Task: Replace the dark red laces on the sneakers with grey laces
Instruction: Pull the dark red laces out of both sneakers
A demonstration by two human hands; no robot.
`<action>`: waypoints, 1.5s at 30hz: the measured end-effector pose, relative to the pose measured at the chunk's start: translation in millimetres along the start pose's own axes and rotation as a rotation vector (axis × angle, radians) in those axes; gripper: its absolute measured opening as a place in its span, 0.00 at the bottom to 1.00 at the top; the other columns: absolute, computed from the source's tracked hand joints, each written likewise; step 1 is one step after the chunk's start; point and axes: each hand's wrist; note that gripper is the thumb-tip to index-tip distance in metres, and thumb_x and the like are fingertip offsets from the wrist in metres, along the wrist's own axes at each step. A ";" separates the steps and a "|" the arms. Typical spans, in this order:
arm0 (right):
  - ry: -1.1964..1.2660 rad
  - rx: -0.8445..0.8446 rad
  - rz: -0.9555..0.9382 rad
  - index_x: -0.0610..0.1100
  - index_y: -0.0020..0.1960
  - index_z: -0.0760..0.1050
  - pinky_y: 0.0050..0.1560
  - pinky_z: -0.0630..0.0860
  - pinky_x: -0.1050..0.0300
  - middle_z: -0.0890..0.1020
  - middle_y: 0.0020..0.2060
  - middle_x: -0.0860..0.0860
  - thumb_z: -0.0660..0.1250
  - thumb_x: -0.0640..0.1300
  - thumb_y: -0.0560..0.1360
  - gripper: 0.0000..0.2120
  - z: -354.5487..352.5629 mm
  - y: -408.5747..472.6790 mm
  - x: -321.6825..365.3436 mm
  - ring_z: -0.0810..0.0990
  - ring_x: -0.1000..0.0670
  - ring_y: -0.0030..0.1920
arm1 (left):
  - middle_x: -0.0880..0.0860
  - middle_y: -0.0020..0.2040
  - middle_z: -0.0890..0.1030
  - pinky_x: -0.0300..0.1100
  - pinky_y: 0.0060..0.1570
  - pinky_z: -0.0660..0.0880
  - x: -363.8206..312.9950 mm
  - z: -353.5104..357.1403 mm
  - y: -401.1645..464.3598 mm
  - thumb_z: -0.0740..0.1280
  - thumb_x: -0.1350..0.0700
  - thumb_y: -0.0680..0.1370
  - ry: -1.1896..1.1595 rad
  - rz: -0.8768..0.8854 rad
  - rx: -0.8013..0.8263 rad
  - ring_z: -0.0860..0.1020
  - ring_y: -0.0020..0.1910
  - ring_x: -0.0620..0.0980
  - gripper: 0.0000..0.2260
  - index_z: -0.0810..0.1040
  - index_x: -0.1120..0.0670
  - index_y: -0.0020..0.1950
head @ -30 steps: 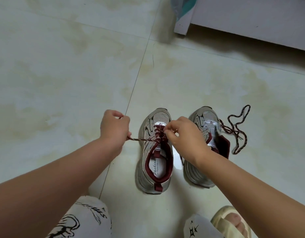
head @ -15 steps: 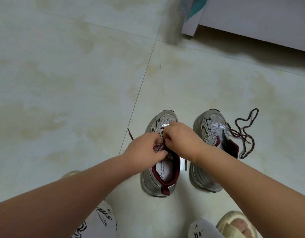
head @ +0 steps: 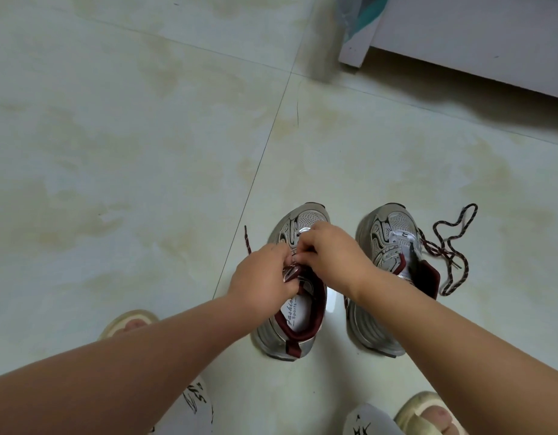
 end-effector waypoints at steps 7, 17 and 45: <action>0.513 -0.127 0.314 0.42 0.38 0.69 0.41 0.66 0.57 0.71 0.33 0.49 0.58 0.39 0.79 0.11 2.2 -2.0 -11.8 0.69 0.50 0.37 | 0.44 0.41 0.72 0.38 0.38 0.63 4.2 2.1 -1.7 0.67 0.53 0.72 0.014 0.049 -0.042 0.71 0.41 0.47 0.09 0.67 0.48 0.45; 0.286 -0.109 0.221 0.37 0.45 0.77 0.44 0.70 0.55 0.75 0.35 0.48 0.63 0.41 0.76 0.08 3.7 3.7 -1.3 0.73 0.48 0.41 | 0.45 0.39 0.71 0.40 0.38 0.65 6.8 4.2 -1.1 0.68 0.55 0.70 -0.042 0.028 -0.018 0.72 0.40 0.49 0.08 0.70 0.51 0.46; 0.552 -0.109 0.224 0.41 0.39 0.74 0.48 0.75 0.49 0.77 0.34 0.45 0.65 0.39 0.75 0.06 6.4 -1.3 -2.3 0.74 0.48 0.38 | 0.48 0.43 0.74 0.41 0.39 0.65 8.6 6.5 -0.9 0.68 0.55 0.71 -0.086 0.043 -0.007 0.71 0.42 0.49 0.10 0.67 0.49 0.44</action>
Point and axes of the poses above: each hand's wrist, its own y-axis towards the middle knuckle, its own z-axis out of the palm, x = y × z
